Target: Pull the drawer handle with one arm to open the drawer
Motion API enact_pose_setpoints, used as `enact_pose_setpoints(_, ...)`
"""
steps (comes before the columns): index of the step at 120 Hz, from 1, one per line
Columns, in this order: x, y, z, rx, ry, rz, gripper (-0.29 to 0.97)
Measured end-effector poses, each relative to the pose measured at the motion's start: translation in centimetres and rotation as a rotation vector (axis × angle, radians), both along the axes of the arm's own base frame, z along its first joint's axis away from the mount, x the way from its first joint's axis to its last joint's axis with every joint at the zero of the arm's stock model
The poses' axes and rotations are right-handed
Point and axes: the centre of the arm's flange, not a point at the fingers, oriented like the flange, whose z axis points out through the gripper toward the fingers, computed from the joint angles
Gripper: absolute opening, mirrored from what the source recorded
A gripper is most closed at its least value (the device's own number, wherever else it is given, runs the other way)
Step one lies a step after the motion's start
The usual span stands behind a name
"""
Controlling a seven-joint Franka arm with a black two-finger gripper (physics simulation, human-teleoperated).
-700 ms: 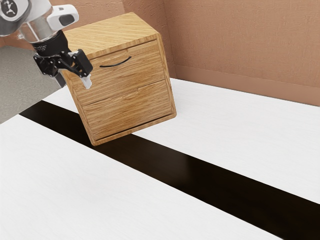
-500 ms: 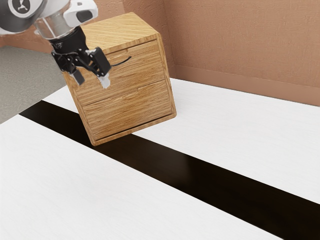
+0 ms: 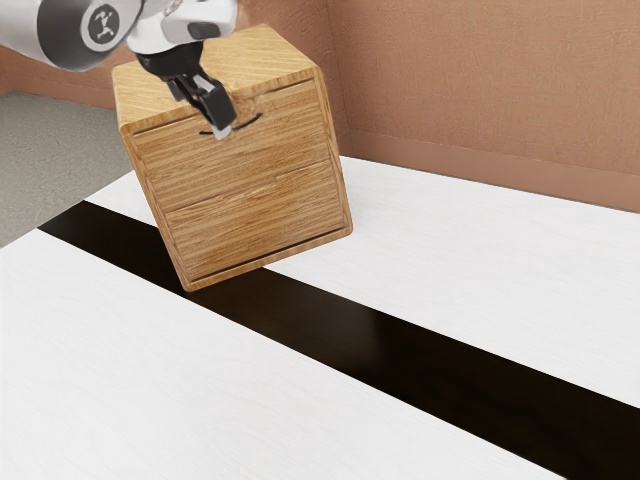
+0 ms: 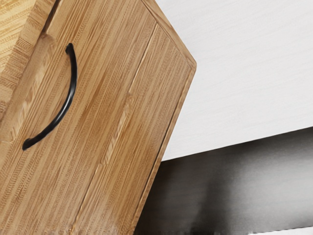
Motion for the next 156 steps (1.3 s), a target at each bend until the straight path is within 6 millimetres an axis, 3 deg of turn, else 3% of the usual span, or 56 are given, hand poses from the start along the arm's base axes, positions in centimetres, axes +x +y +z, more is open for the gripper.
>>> enact_pose_setpoints(6, 0.5, 3.2, -1.0, 0.021, 0.016, 0.026, 0.66)
enact_pose_setpoints(12, 1.2, 4.1, -1.9, 0.040, 0.027, 0.012, 0.66)
enact_pose_setpoints(29, 3.3, -0.1, -4.7, 0.104, 0.048, -0.145, 0.66)
enact_pose_setpoints(47, 2.3, -0.5, -8.0, 0.192, 0.068, -0.242, 0.66)
enact_pose_setpoints(72, 3.4, -0.7, -8.2, 0.297, 0.027, -0.322, 0.66)
enact_pose_setpoints(99, 6.2, -4.9, -8.6, 0.354, -0.004, -0.441, 0.66)
enact_pose_setpoints(122, 6.3, -0.5, -9.1, 0.385, 0.006, -0.404, 0.66)
enact_pose_setpoints(144, 6.7, -0.5, -9.5, 0.397, 0.002, -0.427, 0.66)
enact_pose_setpoints(156, 6.7, 1.6, -9.7, 0.399, 0.006, -0.404, 0.66)
